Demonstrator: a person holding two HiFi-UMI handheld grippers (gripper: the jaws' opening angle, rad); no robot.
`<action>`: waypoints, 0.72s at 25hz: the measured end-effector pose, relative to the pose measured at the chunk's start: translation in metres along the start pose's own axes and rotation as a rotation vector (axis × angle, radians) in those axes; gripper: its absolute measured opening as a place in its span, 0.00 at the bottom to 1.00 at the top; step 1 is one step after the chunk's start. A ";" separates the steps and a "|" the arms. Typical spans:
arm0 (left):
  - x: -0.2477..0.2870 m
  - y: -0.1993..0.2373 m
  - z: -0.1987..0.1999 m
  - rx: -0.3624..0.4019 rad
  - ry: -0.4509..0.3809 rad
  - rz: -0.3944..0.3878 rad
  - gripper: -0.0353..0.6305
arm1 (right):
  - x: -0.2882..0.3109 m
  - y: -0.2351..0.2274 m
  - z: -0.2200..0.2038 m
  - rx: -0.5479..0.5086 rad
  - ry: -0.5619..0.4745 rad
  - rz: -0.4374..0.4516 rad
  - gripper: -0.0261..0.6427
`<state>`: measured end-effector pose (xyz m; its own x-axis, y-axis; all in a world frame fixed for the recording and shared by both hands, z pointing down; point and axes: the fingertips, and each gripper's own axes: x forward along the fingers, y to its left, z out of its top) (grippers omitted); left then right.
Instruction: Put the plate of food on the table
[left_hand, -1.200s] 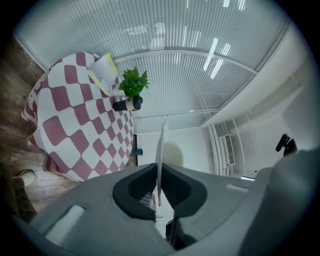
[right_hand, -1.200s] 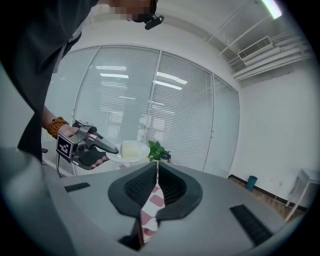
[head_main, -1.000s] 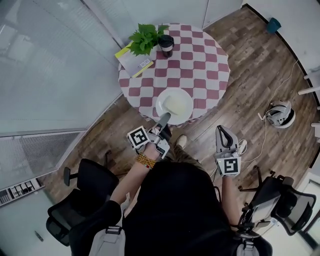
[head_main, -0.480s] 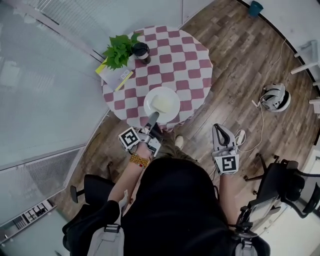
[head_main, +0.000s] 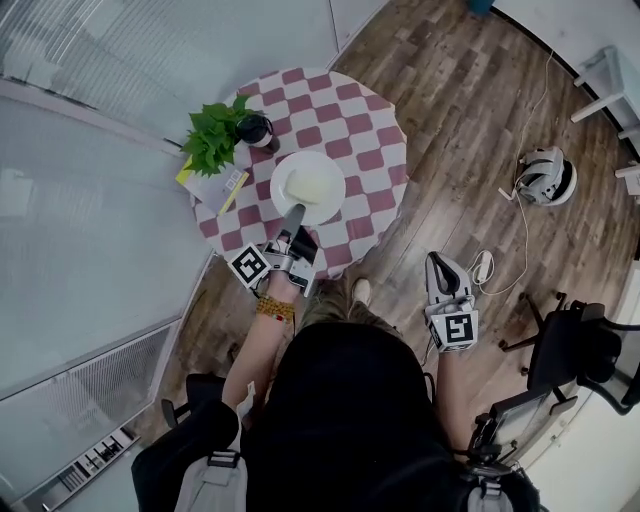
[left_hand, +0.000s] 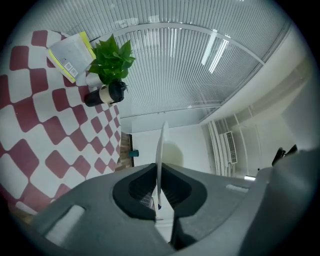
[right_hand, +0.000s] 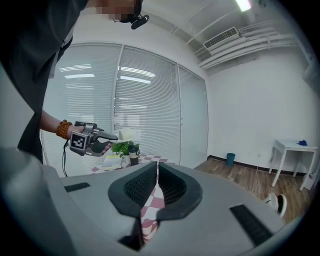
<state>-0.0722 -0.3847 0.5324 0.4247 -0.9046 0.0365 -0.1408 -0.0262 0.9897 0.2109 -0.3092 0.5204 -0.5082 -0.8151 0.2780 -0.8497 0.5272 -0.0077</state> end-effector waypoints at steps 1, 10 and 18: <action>0.008 -0.004 0.004 -0.002 -0.004 -0.013 0.09 | 0.004 0.001 -0.003 0.006 0.003 0.003 0.06; 0.080 -0.003 0.060 -0.004 -0.037 -0.056 0.09 | 0.037 0.021 -0.016 0.017 0.072 0.071 0.06; 0.143 0.017 0.104 -0.017 -0.079 -0.035 0.09 | 0.048 0.016 -0.024 0.027 0.118 0.060 0.06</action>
<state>-0.1073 -0.5588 0.5398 0.3573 -0.9340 -0.0087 -0.1113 -0.0519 0.9924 0.1765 -0.3342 0.5564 -0.5399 -0.7473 0.3873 -0.8223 0.5666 -0.0530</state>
